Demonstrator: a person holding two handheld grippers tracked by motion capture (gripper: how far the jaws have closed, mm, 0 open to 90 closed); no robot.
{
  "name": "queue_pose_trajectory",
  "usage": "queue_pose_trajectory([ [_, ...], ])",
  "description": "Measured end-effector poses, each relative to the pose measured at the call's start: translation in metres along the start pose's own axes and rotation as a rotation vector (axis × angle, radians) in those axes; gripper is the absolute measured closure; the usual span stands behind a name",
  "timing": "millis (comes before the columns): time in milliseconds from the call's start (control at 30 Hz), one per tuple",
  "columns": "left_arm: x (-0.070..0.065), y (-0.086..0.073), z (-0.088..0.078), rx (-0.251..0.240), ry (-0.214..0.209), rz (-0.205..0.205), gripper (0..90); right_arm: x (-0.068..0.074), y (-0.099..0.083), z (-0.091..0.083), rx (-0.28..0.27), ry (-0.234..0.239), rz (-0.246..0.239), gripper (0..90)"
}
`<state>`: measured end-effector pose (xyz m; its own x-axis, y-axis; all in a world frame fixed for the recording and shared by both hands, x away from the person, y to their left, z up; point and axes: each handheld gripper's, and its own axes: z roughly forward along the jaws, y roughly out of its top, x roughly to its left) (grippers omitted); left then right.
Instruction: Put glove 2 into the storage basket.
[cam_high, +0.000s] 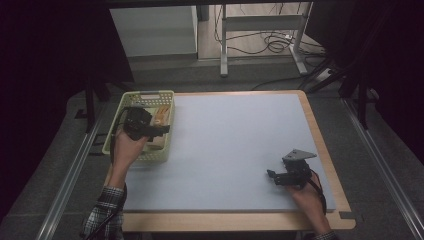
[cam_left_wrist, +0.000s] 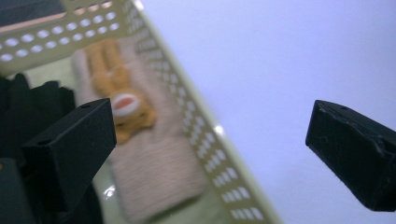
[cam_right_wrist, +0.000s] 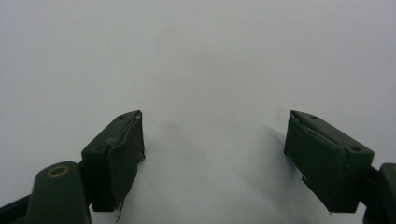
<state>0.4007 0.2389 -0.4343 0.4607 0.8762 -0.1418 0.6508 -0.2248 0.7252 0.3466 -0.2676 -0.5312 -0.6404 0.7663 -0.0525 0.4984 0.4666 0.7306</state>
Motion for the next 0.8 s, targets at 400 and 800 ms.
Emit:
queue_pose_trajectory([
  [400,-0.053,-0.009,-0.002,-0.044,-0.086,0.128,2.3,0.0,0.0,0.0,0.001,0.0,0.002,19.8],
  [800,-0.105,-0.037,0.015,-0.047,-0.158,0.248,0.0,0.0,0.0,0.0,0.001,0.0,0.002,19.8],
])
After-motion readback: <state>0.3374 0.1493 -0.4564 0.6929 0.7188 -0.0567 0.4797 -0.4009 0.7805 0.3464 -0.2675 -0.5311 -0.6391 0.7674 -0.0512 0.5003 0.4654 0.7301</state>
